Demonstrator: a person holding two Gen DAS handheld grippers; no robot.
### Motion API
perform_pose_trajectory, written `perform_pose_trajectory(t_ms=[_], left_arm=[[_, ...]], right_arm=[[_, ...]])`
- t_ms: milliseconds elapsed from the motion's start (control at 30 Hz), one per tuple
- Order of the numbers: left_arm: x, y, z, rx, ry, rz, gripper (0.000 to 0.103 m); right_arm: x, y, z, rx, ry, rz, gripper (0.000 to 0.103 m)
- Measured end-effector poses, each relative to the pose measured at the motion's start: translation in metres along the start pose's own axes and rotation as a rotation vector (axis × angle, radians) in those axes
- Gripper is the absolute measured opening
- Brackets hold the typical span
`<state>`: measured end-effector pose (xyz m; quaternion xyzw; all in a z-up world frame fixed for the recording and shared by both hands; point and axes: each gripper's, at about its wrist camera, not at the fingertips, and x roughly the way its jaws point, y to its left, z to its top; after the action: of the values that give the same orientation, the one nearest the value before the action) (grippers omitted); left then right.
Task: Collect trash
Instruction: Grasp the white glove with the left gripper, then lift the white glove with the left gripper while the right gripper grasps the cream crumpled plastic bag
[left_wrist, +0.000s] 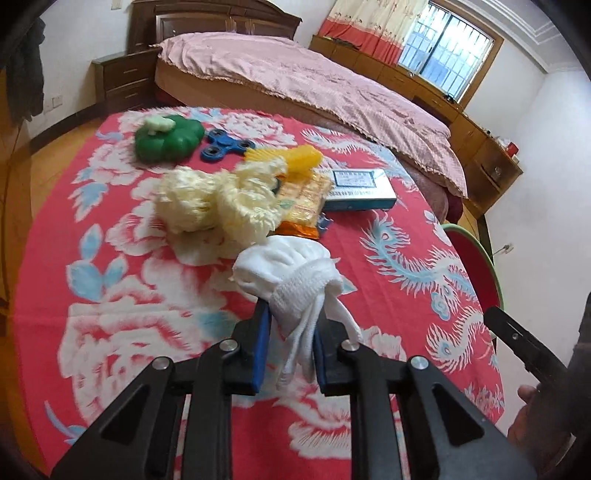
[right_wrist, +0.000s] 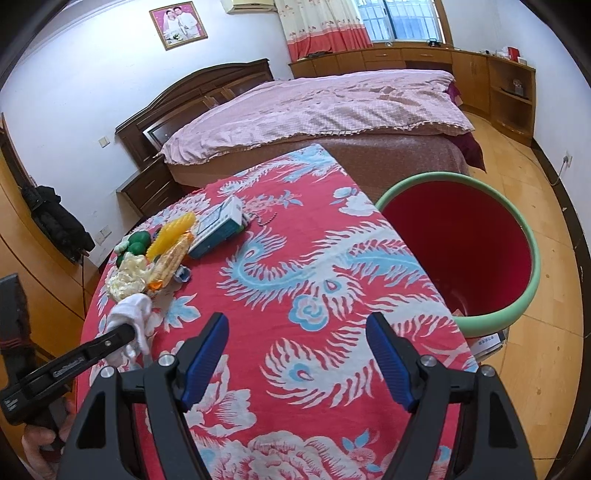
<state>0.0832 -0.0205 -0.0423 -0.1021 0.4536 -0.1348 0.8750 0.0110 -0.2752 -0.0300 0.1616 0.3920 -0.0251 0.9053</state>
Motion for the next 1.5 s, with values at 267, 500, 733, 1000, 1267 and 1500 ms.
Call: perform_pose_trajectory(t_ms=[267, 500, 733, 1000, 1267, 1500], left_arm=[[-0.032, 0.029, -0.001, -0.056, -0.063, 0.047, 0.02], [-0.045, 0.062, 0.005, -0.107, -0.114, 0.14, 0.02], [-0.041, 0.09, 0.012, -0.125, -0.138, 0.218, 0.02], [-0.032, 0.114, 0.011, -0.153, -0.139, 0.263, 0.02], [-0.026, 0.126, 0.012, -0.171, -0.136, 0.264, 0.02], [-0.019, 0.13, 0.011, -0.18, -0.124, 0.253, 0.02]], right_arm=[[0.002, 0.027, -0.001, -0.06, 0.005, 0.03, 0.079], [0.008, 0.057, 0.001, -0.127, 0.014, 0.064, 0.079], [0.026, 0.104, 0.002, -0.221, 0.024, 0.104, 0.079], [0.064, 0.155, -0.005, -0.303, 0.084, 0.155, 0.079], [0.102, 0.182, -0.011, -0.325, 0.141, 0.167, 0.067], [0.119, 0.192, -0.013, -0.327, 0.166, 0.193, 0.045]])
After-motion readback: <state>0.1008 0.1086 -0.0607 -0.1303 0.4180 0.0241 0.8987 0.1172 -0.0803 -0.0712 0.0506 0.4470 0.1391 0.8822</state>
